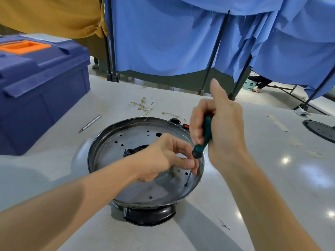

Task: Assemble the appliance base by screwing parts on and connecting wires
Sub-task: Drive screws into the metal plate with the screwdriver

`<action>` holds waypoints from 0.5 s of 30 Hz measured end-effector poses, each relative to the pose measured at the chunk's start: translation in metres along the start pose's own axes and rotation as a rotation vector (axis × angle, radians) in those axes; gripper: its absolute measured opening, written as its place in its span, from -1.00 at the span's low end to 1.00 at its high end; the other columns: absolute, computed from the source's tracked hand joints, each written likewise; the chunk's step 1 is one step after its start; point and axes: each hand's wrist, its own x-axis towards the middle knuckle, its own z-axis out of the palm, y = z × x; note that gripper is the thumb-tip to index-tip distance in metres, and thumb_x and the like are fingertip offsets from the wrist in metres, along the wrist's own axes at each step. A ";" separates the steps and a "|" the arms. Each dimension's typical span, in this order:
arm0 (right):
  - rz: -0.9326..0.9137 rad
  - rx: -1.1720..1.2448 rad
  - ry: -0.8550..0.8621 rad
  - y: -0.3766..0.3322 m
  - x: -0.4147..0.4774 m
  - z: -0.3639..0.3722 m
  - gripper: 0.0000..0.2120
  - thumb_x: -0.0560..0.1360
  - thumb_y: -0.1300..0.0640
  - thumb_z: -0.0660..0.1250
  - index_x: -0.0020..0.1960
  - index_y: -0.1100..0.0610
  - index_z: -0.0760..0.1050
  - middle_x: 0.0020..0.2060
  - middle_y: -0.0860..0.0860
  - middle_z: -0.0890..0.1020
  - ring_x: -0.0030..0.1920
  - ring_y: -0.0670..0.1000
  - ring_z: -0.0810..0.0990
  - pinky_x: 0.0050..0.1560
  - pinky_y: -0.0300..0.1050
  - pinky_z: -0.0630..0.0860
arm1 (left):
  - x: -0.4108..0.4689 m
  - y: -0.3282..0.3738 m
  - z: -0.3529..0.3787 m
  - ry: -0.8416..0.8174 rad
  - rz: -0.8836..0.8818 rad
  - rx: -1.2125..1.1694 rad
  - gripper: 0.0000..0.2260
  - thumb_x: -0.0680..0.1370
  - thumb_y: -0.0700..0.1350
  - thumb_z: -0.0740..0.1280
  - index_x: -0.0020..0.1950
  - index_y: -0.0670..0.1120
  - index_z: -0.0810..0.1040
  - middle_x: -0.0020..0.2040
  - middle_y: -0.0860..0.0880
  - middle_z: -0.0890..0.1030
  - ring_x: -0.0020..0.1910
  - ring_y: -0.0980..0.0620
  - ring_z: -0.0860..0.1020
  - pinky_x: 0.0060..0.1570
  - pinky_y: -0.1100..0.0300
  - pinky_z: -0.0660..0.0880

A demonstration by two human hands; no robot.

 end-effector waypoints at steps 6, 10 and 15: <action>0.312 0.208 -0.544 -0.011 0.022 -0.008 -0.34 0.64 -0.01 0.08 -0.62 0.18 0.27 -0.73 0.05 0.27 -0.75 0.00 0.20 -0.67 -0.33 0.19 | -0.003 0.003 -0.003 -0.020 -0.018 -0.011 -0.92 0.49 -0.35 0.40 -0.14 -0.38 0.58 -0.27 -0.06 0.67 -0.19 0.04 0.63 -0.04 0.20 0.53; 0.083 0.094 0.006 0.003 0.005 0.008 -0.32 0.69 0.00 0.06 -0.61 0.12 0.25 -0.71 0.03 0.20 -0.73 -0.03 0.11 -0.59 -0.37 0.11 | -0.004 0.010 -0.001 -0.003 -0.043 -0.146 -0.83 0.33 -0.34 0.51 -0.10 -0.22 0.69 -0.14 -0.10 0.70 -0.13 0.02 0.67 -0.06 0.21 0.59; -0.090 -0.039 0.339 0.008 -0.005 0.018 -0.31 0.69 -0.03 0.01 -0.60 0.13 0.29 -0.68 0.04 0.29 -0.69 -0.01 0.23 -0.58 -0.28 0.19 | -0.002 0.013 0.005 0.039 -0.027 -0.186 -0.67 0.31 -0.27 0.50 0.05 -0.32 0.61 -0.05 -0.28 0.60 -0.09 -0.15 0.58 0.05 0.04 0.58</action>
